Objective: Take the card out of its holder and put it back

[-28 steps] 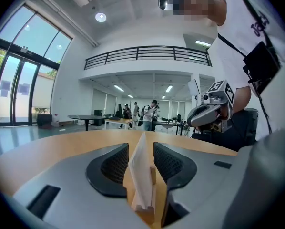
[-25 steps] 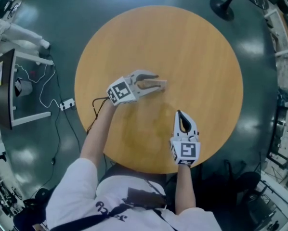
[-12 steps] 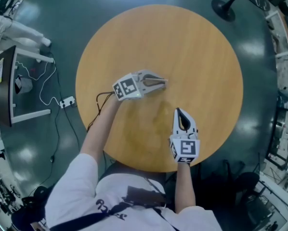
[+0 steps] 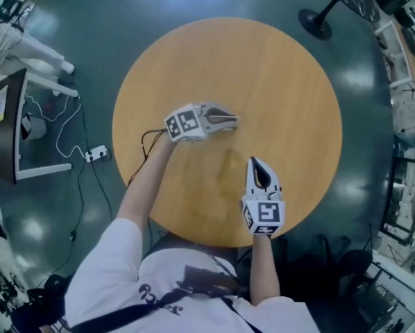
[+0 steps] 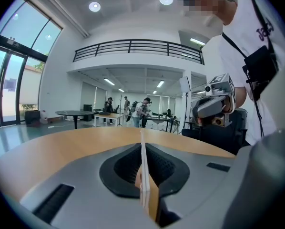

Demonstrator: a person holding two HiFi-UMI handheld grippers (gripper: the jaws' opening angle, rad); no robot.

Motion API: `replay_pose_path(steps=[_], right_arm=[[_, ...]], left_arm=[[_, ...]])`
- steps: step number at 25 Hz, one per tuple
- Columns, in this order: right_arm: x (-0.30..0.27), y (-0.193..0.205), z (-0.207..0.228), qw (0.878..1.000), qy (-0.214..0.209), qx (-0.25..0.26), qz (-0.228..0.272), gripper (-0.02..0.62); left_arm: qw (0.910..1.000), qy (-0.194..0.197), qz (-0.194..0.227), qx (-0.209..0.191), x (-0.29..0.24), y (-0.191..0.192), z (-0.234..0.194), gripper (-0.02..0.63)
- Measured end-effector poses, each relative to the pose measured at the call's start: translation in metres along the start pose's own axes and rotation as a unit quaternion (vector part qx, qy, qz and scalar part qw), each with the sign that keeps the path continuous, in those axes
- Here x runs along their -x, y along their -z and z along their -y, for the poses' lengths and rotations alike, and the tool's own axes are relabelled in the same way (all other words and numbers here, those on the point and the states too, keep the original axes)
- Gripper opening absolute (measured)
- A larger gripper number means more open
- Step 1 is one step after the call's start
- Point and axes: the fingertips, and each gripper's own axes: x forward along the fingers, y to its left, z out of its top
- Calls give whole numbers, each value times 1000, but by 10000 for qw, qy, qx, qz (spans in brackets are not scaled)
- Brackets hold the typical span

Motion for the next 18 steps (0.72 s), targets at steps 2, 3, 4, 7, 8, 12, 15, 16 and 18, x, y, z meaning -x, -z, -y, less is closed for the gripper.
replay_pose_path(steps=[2, 3, 4, 7, 8, 12, 15, 16, 18], right_arm=[[4, -7, -3, 10000, 33, 3, 69, 8], [7, -9, -4, 9999, 32, -2, 107, 8], [9, -10, -4, 9999, 39, -11, 141, 8], [20, -12, -2, 9996, 121, -12, 238, 8], [23, -14, -3, 9996, 123, 19, 270, 8], [33, -25, -5, 9988, 178, 54, 445, 8], [38, -36, -11, 9979, 205, 78, 615, 8], [40, -40, -15, 9975, 185, 94, 676, 8], [42, -47, -23, 9968, 123, 134, 784, 8]], left_arm=[[10000, -44, 27, -8, 5, -6, -4, 31], [10000, -55, 29, -17, 7, -9, -5, 31], [10000, -70, 19, -28, 8, -12, -6, 31], [9999, -147, -65, -22, 11, -20, -5, 31], [9998, -177, -94, -10, 12, -23, -4, 31], [9990, -430, -59, -86, 22, -42, -3, 31], [9977, -671, 67, -45, 36, -59, 0, 31], [9969, -773, 109, -16, 42, -64, 1, 31], [9948, -993, 196, 83, 54, -72, 4, 31]])
